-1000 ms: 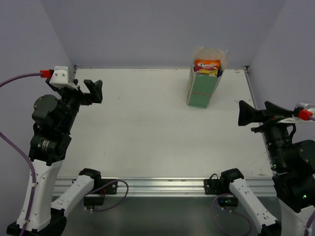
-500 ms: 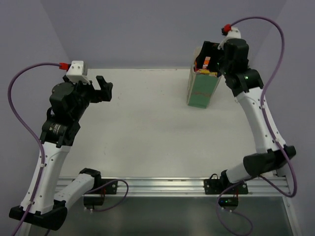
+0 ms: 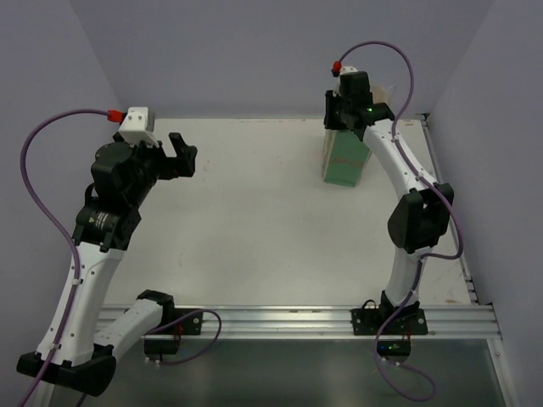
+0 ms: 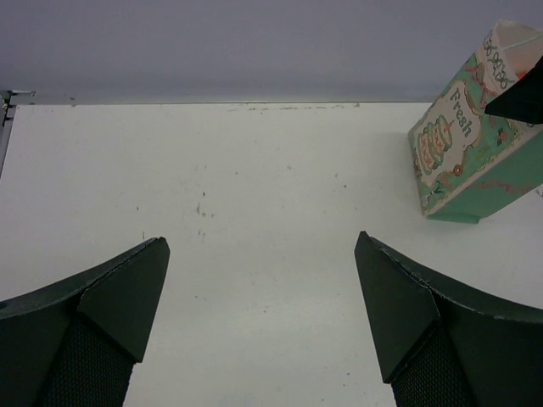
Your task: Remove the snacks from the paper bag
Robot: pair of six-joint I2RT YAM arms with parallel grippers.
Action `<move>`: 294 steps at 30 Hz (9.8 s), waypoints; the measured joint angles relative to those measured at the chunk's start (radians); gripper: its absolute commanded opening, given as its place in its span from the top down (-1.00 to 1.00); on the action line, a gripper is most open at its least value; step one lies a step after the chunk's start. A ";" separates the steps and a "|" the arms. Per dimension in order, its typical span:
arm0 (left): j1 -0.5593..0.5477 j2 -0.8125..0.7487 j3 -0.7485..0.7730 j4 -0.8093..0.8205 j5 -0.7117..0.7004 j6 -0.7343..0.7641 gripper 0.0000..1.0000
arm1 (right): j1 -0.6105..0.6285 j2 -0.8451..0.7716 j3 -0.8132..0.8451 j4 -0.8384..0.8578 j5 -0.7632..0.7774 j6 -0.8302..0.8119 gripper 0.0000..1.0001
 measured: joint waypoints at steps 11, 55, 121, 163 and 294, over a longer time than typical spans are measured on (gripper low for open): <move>0.000 0.009 -0.002 -0.013 0.016 -0.008 -1.00 | 0.228 -0.180 -0.270 0.087 0.104 -0.120 1.00; -0.203 0.272 -0.026 -0.154 0.134 -0.438 -0.60 | 0.774 -0.821 -0.397 -0.146 0.340 0.074 -0.98; -0.142 0.550 0.255 0.003 0.313 0.401 1.00 | 0.582 -0.451 -0.639 0.417 -0.018 -0.053 -0.79; -0.177 0.628 0.312 -0.012 0.067 0.276 1.00 | 0.546 -0.750 -0.739 0.563 0.116 -0.227 1.00; -0.216 0.652 0.451 -0.138 0.177 0.519 1.00 | 0.511 -0.244 -0.636 0.595 -0.164 -0.347 1.00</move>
